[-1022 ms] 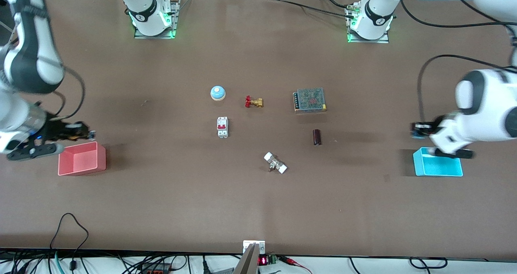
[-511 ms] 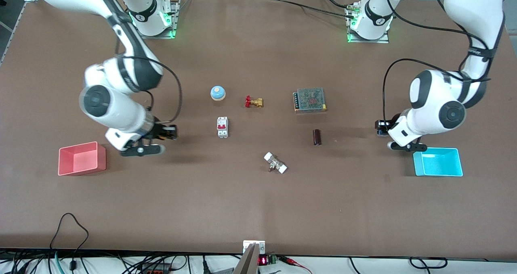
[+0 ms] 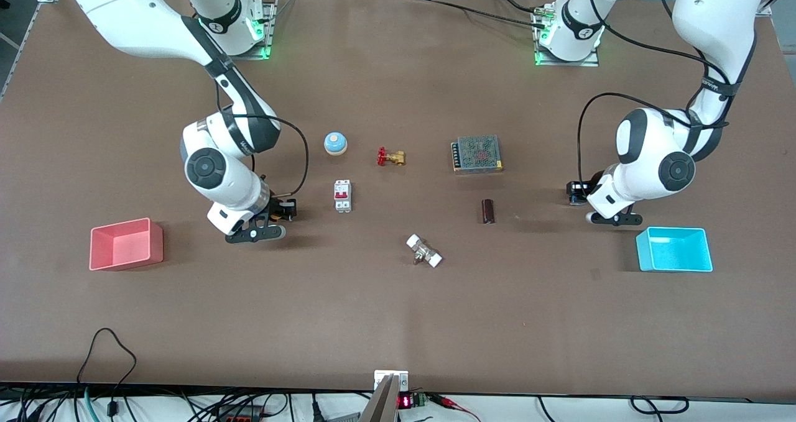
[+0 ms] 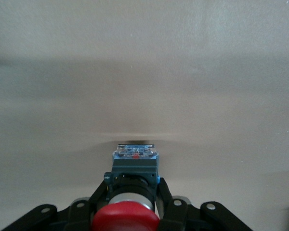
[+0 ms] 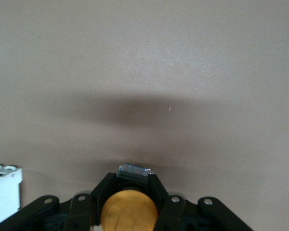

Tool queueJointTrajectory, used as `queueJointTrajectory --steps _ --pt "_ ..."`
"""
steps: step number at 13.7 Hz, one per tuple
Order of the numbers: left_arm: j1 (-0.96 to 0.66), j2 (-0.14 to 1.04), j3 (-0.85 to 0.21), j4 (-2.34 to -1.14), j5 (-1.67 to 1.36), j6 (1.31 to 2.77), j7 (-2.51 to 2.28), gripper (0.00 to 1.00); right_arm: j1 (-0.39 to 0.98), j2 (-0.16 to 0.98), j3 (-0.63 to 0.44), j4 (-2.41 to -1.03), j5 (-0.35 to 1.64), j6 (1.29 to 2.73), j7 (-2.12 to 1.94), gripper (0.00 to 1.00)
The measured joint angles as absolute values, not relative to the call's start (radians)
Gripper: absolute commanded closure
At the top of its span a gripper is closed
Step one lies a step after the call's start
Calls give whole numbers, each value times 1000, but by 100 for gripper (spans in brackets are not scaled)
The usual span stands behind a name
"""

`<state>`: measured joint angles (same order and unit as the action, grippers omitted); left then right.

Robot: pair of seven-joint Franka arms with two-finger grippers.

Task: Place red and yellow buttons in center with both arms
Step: 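Carry the yellow button toward the table center while the left carries red, then lower both buttons onto the table and open both grippers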

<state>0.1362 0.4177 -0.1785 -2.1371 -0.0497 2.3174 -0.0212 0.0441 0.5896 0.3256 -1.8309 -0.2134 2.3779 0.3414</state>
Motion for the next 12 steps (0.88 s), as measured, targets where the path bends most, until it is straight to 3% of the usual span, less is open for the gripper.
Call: queueJointTrajectory --steps 1,2,3,4,9,11,12 --pt "136 419 -179 -2143 -55 2319 -21 58 44 594 326 -1831 -222 2382 347 80" --pt "136 421 -179 -2146 -57 2319 -21 45 45 597 326 -1832 -223 2390 350 79" --pt "136 423 -179 -2147 -57 2320 -21 26 46 599 326 -1834 -223 2399 354 78" --pt "136 427 -179 -2147 -57 2321 -21 0 47 600 326 -1838 -224 2407 359 78" --pt "138 386 -178 -2101 -59 2326 -21 0 49 601 326 -1842 -225 2413 366 30" --pt "141 352 -172 -2034 -61 2312 -22 0 49 602 326 -1842 -225 2422 369 0" --pt "143 337 -165 -1992 -61 2288 -22 0 48 601 325 -1838 -225 2429 374 0"
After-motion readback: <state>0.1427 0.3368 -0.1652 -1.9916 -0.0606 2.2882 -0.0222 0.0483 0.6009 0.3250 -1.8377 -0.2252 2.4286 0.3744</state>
